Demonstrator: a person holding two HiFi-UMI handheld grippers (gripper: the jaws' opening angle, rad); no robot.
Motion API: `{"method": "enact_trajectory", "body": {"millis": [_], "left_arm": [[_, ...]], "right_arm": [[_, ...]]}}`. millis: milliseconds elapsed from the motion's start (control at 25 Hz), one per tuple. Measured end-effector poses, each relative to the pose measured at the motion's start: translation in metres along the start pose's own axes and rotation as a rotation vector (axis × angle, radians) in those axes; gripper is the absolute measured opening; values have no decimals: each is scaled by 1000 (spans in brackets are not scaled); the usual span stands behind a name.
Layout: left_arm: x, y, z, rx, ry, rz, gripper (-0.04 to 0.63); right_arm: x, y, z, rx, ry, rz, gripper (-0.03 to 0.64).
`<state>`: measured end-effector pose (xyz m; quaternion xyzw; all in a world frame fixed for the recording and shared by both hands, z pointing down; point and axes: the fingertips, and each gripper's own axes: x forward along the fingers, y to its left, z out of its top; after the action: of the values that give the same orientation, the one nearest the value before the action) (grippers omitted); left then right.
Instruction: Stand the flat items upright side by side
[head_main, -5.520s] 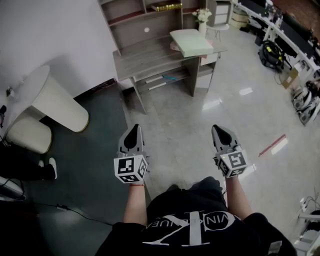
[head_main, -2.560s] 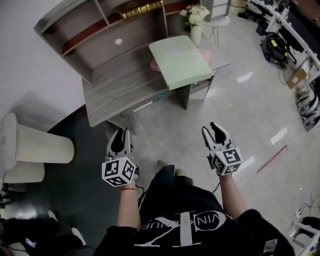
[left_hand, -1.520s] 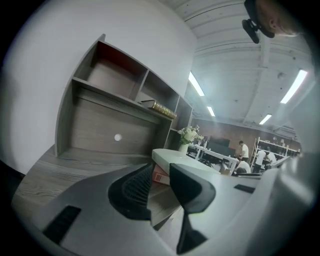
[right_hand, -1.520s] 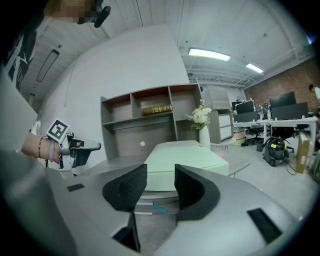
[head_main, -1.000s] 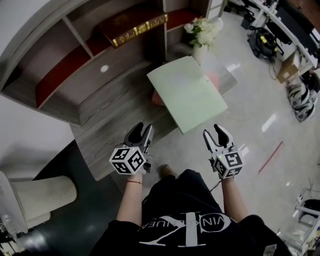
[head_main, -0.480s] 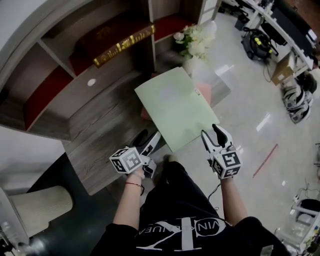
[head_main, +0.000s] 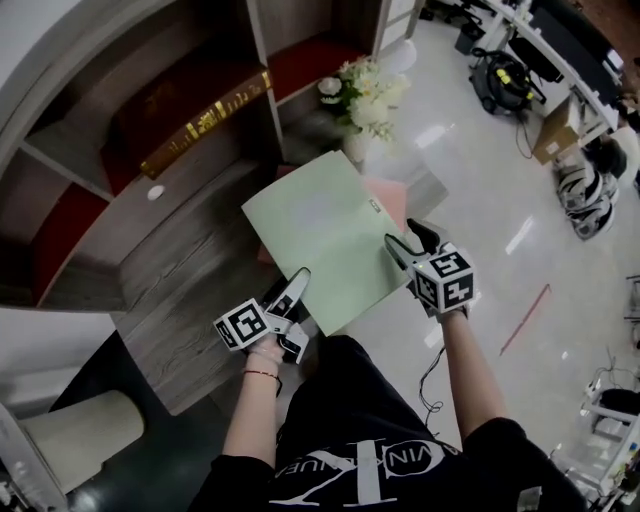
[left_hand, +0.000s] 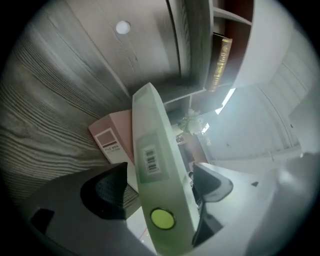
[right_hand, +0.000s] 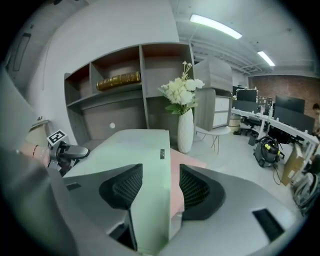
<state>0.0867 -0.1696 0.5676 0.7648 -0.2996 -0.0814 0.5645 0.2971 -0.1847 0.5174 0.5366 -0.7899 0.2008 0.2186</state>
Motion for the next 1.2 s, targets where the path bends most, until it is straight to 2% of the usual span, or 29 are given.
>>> {"method": "enact_trajectory", "body": {"millis": [200, 320, 480, 560, 640, 760, 840, 1000, 1200], "left_arm": [[15, 2, -2, -13, 23, -6, 394], [19, 4, 0, -29, 21, -12, 394], [18, 6, 1, -62, 10, -26, 394], [19, 5, 1, -95, 4, -34, 394], [19, 7, 2, -127, -9, -37, 393], [20, 6, 4, -239, -49, -82, 390], [19, 5, 4, -278, -46, -113, 375], [10, 3, 4, -285, -47, -133, 337], [-11, 5, 9, -248, -75, -101, 315]], "right_arm": [[28, -10, -5, 60, 71, 63, 275], [33, -15, -4, 154, 70, 112, 313], [39, -8, 0, 250, 63, 219, 316], [43, -3, -1, 242, 82, 245, 316], [45, 3, -1, 220, 95, 268, 278], [45, 16, 0, 206, 104, 314, 253], [47, 26, -1, 180, 111, 339, 236], [50, 37, 2, 145, 112, 360, 230], [51, 55, 6, 117, 99, 409, 222]]}}
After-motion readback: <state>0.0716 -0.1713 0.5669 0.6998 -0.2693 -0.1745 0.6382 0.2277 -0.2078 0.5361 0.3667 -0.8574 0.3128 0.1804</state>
